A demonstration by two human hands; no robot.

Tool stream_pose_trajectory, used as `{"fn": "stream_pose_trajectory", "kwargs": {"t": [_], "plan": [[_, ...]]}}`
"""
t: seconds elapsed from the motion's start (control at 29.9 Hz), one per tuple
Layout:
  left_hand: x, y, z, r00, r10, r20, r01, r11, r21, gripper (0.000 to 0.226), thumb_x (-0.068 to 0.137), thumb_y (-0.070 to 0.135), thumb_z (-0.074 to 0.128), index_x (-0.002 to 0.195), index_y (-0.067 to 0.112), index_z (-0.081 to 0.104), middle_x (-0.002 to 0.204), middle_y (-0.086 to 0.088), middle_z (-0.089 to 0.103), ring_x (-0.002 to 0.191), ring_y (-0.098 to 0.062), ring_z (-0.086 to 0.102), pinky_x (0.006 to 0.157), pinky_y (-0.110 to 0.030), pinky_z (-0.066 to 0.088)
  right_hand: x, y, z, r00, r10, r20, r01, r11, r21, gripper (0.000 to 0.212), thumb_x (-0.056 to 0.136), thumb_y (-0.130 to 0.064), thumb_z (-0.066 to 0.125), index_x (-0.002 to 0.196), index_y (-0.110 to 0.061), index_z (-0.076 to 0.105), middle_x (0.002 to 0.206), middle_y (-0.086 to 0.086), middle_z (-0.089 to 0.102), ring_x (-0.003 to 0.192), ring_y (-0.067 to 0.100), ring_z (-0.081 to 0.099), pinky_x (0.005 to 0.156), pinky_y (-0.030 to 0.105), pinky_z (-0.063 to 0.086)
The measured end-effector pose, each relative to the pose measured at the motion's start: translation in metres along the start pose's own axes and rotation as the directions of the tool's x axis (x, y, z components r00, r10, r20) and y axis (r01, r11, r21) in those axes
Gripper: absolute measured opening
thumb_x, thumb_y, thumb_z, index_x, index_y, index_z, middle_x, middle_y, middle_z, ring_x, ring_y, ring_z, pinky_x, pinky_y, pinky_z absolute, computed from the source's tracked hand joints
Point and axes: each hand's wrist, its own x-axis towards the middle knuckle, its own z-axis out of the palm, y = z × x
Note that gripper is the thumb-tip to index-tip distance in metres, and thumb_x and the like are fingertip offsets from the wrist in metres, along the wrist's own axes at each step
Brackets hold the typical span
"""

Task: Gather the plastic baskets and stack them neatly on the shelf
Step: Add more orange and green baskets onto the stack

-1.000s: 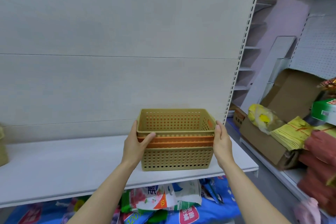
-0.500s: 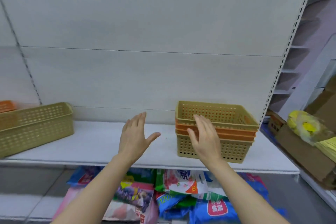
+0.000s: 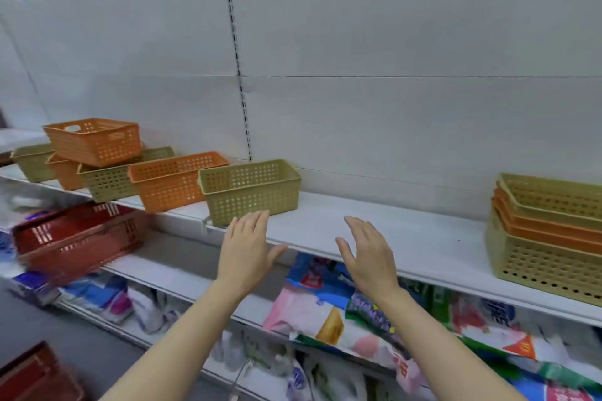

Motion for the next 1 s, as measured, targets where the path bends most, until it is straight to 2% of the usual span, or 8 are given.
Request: {"fn": "stream_pose_trajectory", "kwargs": {"t": [0.13, 0.27, 0.47, 0.57, 0.63, 0.73, 0.8, 1.0], "plan": [[-0.012, -0.064, -0.002, 0.994, -0.112, 0.008, 0.112, 0.994, 0.004, 0.074, 0.088, 0.056, 0.067, 0.138, 0.002, 0.059, 0.134, -0.015, 0.063, 0.123, -0.035, 0.06, 0.108, -0.05, 0.045, 0.013, -0.042, 0.042, 0.999, -0.021, 0.041, 0.019, 0.999, 0.038, 0.051, 0.09, -0.04, 0.043, 0.123, -0.005, 0.061, 0.121, 0.01, 0.066, 0.11, 0.028, 0.062, 0.095, 0.04, 0.046], [-0.005, -0.118, 0.002, 0.977, -0.213, -0.007, 0.213, 0.977, 0.006, 0.069, 0.093, 0.053, 0.062, 0.14, 0.003, 0.056, 0.137, -0.014, 0.061, 0.125, -0.035, 0.057, 0.108, -0.048, 0.042, 0.044, -0.065, 0.078, 0.998, -0.03, 0.057, 0.027, 0.998, 0.061, 0.042, 0.09, -0.026, 0.062, 0.126, -0.004, 0.059, 0.123, 0.011, 0.064, 0.113, 0.029, 0.059, 0.095, 0.039, 0.046], [0.024, -0.193, 0.015, 0.927, -0.376, 0.007, 0.376, 0.927, 0.011, 0.07, 0.099, 0.052, 0.053, 0.151, 0.006, 0.044, 0.154, -0.013, 0.047, 0.142, -0.03, 0.042, 0.116, -0.045, 0.033, 0.096, -0.071, 0.131, 0.998, -0.011, 0.056, 0.006, 0.997, 0.076, 0.042, 0.09, -0.026, 0.06, 0.125, -0.005, 0.059, 0.119, 0.013, 0.066, 0.109, 0.032, 0.06, 0.089, 0.039, 0.049], [0.038, -0.23, 0.023, 0.887, -0.462, -0.028, 0.462, 0.887, -0.018, 0.066, 0.099, 0.047, 0.056, 0.148, 0.004, 0.047, 0.151, -0.016, 0.05, 0.139, -0.034, 0.045, 0.113, -0.048, 0.037, 0.116, -0.07, 0.15, 0.998, -0.009, 0.055, 0.005, 0.998, 0.068, 0.042, 0.092, -0.026, 0.058, 0.129, -0.006, 0.057, 0.124, 0.012, 0.063, 0.114, 0.031, 0.057, 0.092, 0.038, 0.046], [0.047, -0.252, 0.028, 0.852, -0.523, -0.026, 0.521, 0.852, -0.045, 0.064, 0.098, 0.045, 0.058, 0.145, 0.002, 0.049, 0.146, -0.018, 0.053, 0.133, -0.038, 0.049, 0.108, -0.05, 0.04, 0.13, -0.069, 0.16, 0.997, 0.007, 0.07, -0.012, 0.998, 0.065, 0.04, 0.094, -0.025, 0.057, 0.129, -0.008, 0.055, 0.122, 0.01, 0.063, 0.111, 0.03, 0.057, 0.088, 0.037, 0.045], [0.062, -0.286, 0.034, 0.802, -0.597, -0.013, 0.594, 0.8, -0.085, 0.059, 0.099, 0.043, 0.058, 0.139, 0.0, 0.052, 0.139, -0.021, 0.055, 0.125, -0.043, 0.053, 0.101, -0.052, 0.044, 0.148, -0.066, 0.176, 0.999, 0.02, 0.041, -0.021, 0.999, 0.042, 0.037, 0.094, -0.024, 0.057, 0.127, -0.008, 0.056, 0.115, 0.011, 0.066, 0.104, 0.031, 0.06, 0.079, 0.038, 0.048], [0.077, -0.311, 0.037, 0.774, -0.633, -0.013, 0.628, 0.771, -0.103, 0.061, 0.1, 0.042, 0.056, 0.143, 0.0, 0.048, 0.145, -0.023, 0.05, 0.128, -0.046, 0.05, 0.102, -0.053, 0.043, 0.161, -0.061, 0.189, 0.999, 0.044, 0.02, -0.044, 0.999, 0.011, 0.039, 0.094, -0.027, 0.057, 0.129, -0.011, 0.055, 0.112, 0.009, 0.066, 0.1, 0.03, 0.06, 0.076, 0.038, 0.048], [0.134, -0.369, 0.05, 0.71, -0.704, 0.023, 0.687, 0.685, -0.244, 0.071, 0.102, 0.045, 0.05, 0.156, 0.005, 0.029, 0.159, -0.021, 0.032, 0.136, -0.048, 0.041, 0.107, -0.056, 0.038, 0.204, -0.054, 0.219, 0.983, 0.154, -0.1, -0.161, 0.985, -0.065, 0.033, 0.091, -0.027, 0.059, 0.117, -0.007, 0.061, 0.11, 0.011, 0.066, 0.102, 0.033, 0.059, 0.079, 0.04, 0.047]]}}
